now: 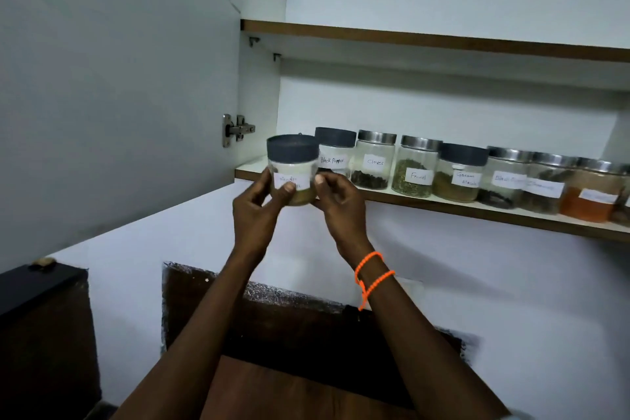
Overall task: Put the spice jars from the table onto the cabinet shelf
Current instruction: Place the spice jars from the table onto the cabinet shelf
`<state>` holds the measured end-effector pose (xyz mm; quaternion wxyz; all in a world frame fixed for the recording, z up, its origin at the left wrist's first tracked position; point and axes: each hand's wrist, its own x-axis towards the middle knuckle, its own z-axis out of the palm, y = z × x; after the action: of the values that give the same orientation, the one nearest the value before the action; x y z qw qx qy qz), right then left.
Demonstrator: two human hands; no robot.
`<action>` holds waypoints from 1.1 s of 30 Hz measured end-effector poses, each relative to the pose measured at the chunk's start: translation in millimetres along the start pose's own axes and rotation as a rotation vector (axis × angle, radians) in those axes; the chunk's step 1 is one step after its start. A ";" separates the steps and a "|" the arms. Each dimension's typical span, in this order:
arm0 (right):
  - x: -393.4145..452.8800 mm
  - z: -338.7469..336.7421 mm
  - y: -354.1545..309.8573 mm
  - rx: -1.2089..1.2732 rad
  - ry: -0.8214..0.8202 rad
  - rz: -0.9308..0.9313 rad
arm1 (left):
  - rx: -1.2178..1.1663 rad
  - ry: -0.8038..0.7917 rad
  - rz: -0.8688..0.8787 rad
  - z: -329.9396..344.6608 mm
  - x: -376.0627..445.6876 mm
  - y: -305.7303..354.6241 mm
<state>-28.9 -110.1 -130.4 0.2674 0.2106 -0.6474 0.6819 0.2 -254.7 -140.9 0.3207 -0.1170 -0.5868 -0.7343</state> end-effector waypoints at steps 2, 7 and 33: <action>15.4 16.2 -3.3 -0.260 0.029 -0.117 | 0.007 0.032 -0.002 -1.4 13.7 2.0; 30.6 41.3 -8.1 -0.472 0.025 -0.208 | 0.019 0.072 0.020 6.3 43.8 9.4; 30.4 19.6 0.8 -0.754 -0.010 -0.226 | 0.265 0.308 0.026 25.4 68.2 -32.8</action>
<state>-53.9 -126.8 -110.3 0.3964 0.1710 -0.8265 0.3613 -77.3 -250.2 -122.1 0.4289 0.0323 -0.6206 -0.6557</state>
